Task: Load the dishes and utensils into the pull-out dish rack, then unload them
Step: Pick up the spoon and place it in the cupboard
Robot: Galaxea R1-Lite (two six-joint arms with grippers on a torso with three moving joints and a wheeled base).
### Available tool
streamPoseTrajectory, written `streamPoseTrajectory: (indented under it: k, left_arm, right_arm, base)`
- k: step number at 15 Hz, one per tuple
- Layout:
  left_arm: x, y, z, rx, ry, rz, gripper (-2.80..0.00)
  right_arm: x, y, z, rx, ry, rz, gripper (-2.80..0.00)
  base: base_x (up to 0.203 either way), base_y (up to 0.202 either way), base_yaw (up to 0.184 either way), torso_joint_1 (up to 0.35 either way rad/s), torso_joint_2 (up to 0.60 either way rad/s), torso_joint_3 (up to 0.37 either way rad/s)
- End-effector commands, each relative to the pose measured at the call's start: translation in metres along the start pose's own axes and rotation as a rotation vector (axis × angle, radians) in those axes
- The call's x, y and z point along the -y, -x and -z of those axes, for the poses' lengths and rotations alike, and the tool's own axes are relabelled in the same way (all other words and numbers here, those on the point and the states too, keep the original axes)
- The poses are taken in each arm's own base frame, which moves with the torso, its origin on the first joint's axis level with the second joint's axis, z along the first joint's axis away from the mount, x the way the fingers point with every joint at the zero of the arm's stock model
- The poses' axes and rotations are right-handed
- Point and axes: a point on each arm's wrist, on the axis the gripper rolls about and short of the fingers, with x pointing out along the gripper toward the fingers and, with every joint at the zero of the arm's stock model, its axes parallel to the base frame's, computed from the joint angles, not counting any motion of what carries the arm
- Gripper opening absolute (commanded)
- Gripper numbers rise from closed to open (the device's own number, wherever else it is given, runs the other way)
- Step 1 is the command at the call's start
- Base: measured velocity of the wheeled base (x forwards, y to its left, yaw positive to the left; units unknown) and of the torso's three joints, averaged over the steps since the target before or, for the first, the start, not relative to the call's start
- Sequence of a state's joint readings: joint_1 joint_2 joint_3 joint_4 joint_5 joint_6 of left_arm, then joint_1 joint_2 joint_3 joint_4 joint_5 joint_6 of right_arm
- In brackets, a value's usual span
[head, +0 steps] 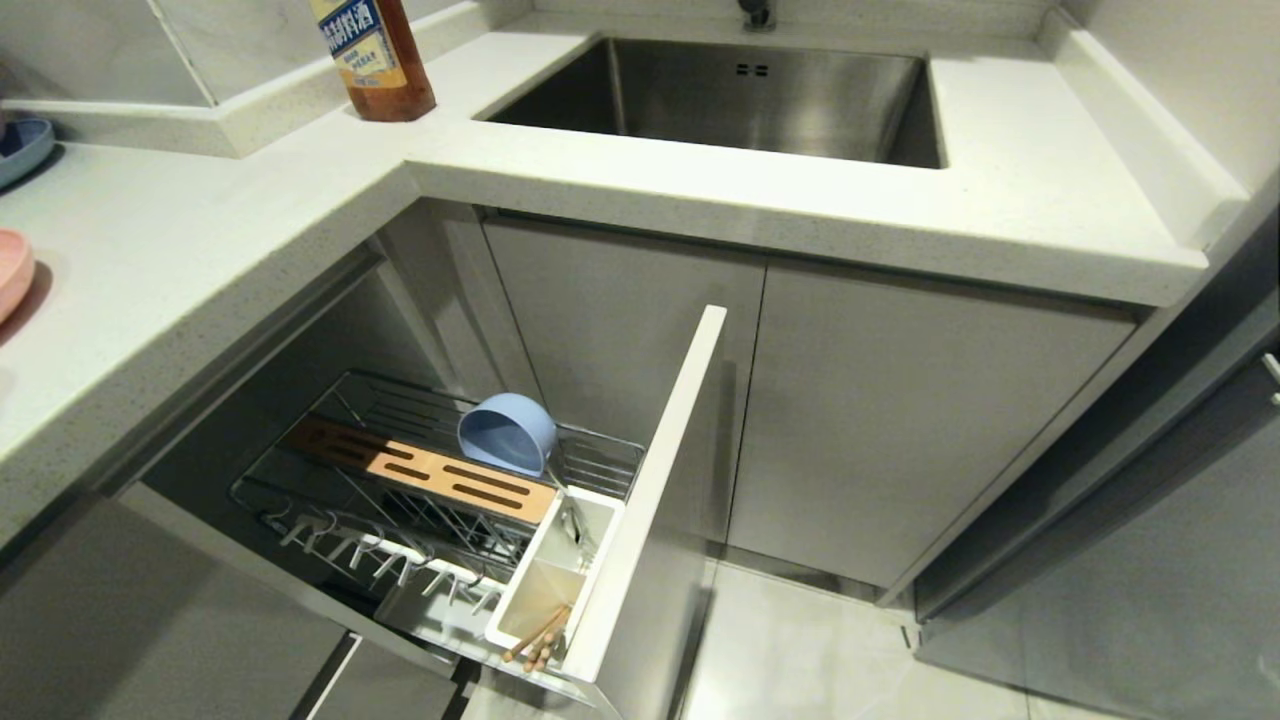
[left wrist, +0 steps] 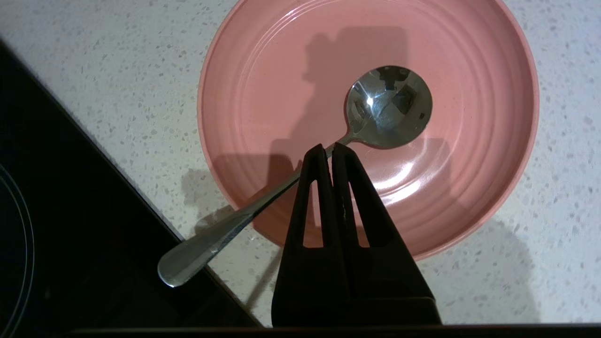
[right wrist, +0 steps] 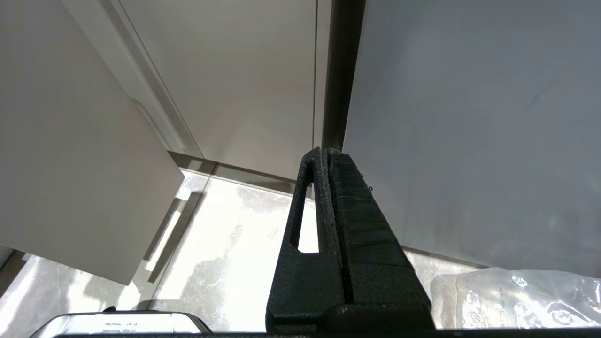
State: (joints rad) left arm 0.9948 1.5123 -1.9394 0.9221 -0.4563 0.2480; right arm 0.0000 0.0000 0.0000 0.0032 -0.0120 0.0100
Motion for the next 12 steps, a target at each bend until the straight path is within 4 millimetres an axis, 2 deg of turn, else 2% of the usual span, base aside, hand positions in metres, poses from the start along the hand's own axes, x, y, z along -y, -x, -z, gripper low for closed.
streamPoseTrajectory:
  k: [1,7,12]
  left_arm:
    - [-0.007,-0.003,0.005,-0.016,0.001,0.015,-2.8]
    - [-0.035,-0.013,0.013,-0.011,-0.098,0.082,-2.8]
    - [-0.041,-0.019,0.016,-0.015,-0.108,0.104,-2.8]
  right_arm:
    - [0.0,0.0,0.001,-0.003,0.0,0.0,-2.8]
    - [0.0,0.0,0.0,-0.001,0.001,0.0,-2.8]
    - [0.0,0.0,0.0,-0.002,-0.001,0.0,-2.8]
  base:
    - [0.0,0.0,0.0,0.0,0.0,0.0]
    - [0.0,0.0,0.0,0.0,0.0,0.0]
    - [0.0,0.0,0.0,0.0,0.0,0.0]
